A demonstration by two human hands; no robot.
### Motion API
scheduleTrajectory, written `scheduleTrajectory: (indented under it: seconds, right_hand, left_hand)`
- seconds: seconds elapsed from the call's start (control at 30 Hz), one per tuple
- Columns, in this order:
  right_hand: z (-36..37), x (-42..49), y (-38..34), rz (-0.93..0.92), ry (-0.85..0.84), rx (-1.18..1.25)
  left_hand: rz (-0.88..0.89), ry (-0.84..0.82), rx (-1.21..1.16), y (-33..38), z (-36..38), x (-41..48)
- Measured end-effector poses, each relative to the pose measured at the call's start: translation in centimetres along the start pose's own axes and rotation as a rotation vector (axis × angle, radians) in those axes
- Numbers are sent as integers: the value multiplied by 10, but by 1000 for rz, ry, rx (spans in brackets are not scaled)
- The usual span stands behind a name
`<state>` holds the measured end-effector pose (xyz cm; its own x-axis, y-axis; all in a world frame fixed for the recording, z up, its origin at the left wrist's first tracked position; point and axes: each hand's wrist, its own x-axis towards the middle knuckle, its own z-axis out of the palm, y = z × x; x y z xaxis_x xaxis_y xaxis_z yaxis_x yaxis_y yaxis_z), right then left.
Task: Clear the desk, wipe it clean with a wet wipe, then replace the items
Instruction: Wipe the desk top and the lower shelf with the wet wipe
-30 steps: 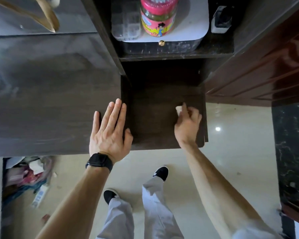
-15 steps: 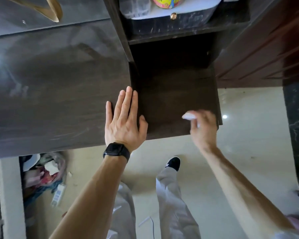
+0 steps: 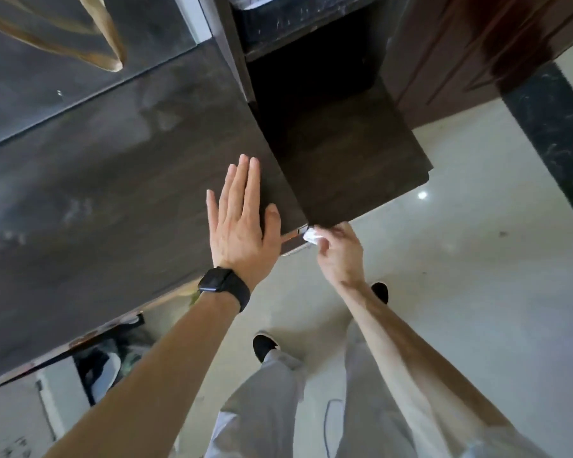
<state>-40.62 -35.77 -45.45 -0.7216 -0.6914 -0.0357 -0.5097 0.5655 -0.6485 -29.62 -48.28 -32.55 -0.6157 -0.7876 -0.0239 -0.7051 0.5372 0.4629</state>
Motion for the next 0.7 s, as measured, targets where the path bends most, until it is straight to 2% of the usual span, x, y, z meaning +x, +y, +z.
scheduleTrajectory:
  seconds: [0.13, 0.23, 0.3, 0.37, 0.43, 0.53, 0.63, 0.7]
  right_hand:
    - [-5, 3, 8, 328, 156, -31]
    - [28, -24, -31, 369, 176, 39]
    - [56, -49, -65, 314, 91, 76]
    - [81, -70, -94, 239, -63, 93]
    - [94, -84, -111, 271, -167, 152]
    - [85, -80, -111, 378, -38, 205]
    - [60, -61, -92, 430, 161, 159]
    - [47, -48, -77, 467, 217, 111]
  left_hand:
    - [-15, -131, 215, -78, -34, -65]
    - [-30, -208, 354, -121, -43, -98]
    - [-25, -223, 366, -132, -42, -102]
    - [-13, -223, 378, -132, -40, -99]
    - [-22, -225, 374, -128, -38, -100]
    - [-26, -198, 362, -126, -38, -102]
    - [-31, -184, 350, -129, -39, -101]
    - [-34, -183, 332, -129, -38, -101]
